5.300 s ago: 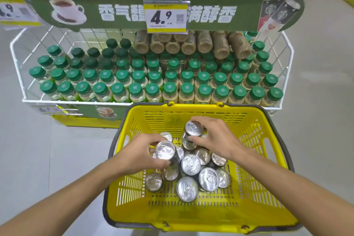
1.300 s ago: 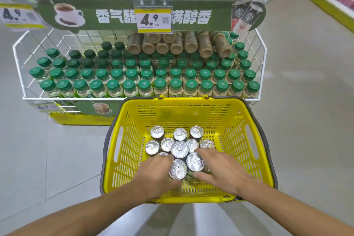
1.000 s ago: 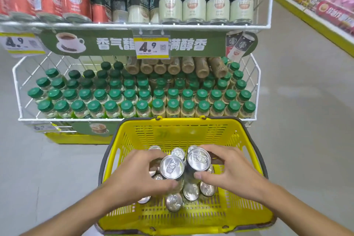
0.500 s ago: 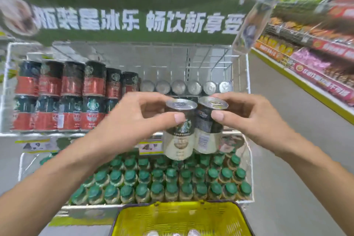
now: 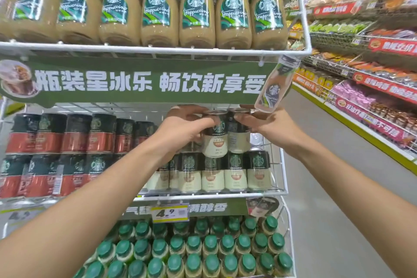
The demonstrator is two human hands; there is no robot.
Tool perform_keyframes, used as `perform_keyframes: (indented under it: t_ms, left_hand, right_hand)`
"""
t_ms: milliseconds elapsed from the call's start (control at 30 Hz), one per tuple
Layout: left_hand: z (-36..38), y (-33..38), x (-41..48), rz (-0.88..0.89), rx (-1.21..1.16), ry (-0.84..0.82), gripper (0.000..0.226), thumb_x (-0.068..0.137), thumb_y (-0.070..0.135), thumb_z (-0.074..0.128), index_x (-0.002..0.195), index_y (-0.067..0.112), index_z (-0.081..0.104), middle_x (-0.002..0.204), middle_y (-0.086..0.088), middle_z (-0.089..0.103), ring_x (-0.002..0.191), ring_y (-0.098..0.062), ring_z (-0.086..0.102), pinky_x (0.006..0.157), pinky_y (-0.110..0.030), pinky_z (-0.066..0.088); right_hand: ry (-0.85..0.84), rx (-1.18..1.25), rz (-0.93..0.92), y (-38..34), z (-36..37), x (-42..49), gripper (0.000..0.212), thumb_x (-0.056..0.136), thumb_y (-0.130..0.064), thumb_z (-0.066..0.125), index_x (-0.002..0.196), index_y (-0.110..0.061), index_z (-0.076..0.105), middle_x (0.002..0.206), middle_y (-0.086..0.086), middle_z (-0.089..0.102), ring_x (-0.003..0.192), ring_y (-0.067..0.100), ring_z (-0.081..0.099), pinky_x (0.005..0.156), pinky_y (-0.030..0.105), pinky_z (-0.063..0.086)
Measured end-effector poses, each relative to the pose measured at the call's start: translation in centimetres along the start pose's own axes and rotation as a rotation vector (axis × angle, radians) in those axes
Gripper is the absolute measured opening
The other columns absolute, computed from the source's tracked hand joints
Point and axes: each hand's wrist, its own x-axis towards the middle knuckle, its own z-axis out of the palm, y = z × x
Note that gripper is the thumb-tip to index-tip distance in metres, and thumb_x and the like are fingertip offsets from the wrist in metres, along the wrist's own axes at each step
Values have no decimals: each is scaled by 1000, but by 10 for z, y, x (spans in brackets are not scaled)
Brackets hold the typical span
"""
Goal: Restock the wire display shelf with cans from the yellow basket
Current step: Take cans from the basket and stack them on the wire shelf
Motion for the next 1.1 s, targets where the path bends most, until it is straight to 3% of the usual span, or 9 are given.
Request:
perform_keyframes:
  t_ms: [67, 133, 200, 267, 467, 667, 800, 967, 1100]
  left_hand:
    - [6, 0, 16, -34, -1, 56, 36, 82, 36, 86, 113, 22, 75, 54, 14, 65, 39, 0, 53, 39, -17, 42]
    - [15, -1, 35, -79, -15, 128, 40, 75, 39, 91, 108, 20, 76, 86, 4, 78, 74, -9, 74, 69, -30, 63]
    - [24, -3, 51, -126, 43, 179, 33, 70, 41, 94, 91, 24, 75, 101, 0, 79, 96, -19, 75, 93, -38, 61]
    - [32, -9, 65, -141, 128, 186, 31, 68, 41, 95, 77, 25, 70, 93, 1, 78, 92, -21, 75, 91, -39, 62]
    - [45, -33, 92, -187, 309, 230, 54, 70, 53, 89, 91, 6, 72, 89, -7, 78, 82, -25, 75, 78, -39, 65]
    - [53, -50, 104, -219, 255, 192, 52, 71, 51, 89, 92, 6, 74, 87, -9, 80, 72, -25, 73, 70, -36, 65]
    - [43, -58, 107, -284, 87, 141, 28, 82, 27, 87, 96, 6, 75, 96, -14, 80, 77, -25, 78, 78, -42, 66]
    - [45, -63, 105, -247, 30, 144, 40, 83, 24, 87, 110, -3, 73, 104, -16, 78, 90, -31, 78, 85, -45, 65]
    - [46, -62, 105, -294, -2, 117, 46, 83, 26, 86, 109, -9, 71, 98, -18, 79, 88, -32, 78, 87, -48, 64]
  right_hand:
    - [38, -56, -9, 6, 0, 10, 33, 83, -43, 84, 112, -52, 71, 110, -29, 74, 101, -10, 69, 79, 9, 54]
    - [107, -153, 8, 14, 0, 22, 34, 78, -55, 83, 109, -54, 69, 110, -30, 72, 104, -9, 67, 84, 6, 50]
    - [92, -361, 88, 25, 1, 34, 59, 79, -63, 76, 130, -35, 64, 133, -8, 66, 127, 13, 58, 101, 12, 36]
    - [76, -521, 145, 31, 5, 43, 63, 81, -65, 73, 132, -33, 57, 143, 6, 58, 134, 24, 50, 105, 20, 28]
    - [224, -506, 175, 50, 10, 59, 76, 70, -61, 85, 127, -23, 55, 111, 1, 66, 105, 27, 63, 98, 44, 55]
    - [158, -674, 205, 60, 11, 64, 63, 81, -60, 77, 116, -9, 65, 77, -8, 48, 72, 13, 51, 69, 28, 44]
    - [77, -695, 223, 59, 7, 65, 55, 89, -47, 75, 122, -5, 63, 95, 4, 57, 89, 25, 60, 77, 34, 52]
    - [29, -670, 253, 57, 4, 66, 52, 92, -43, 74, 124, -4, 61, 96, 13, 67, 91, 32, 69, 76, 35, 55]
    - [30, -607, 220, 54, 3, 63, 55, 94, -31, 75, 137, -3, 55, 120, 18, 66, 105, 36, 66, 92, 46, 58]
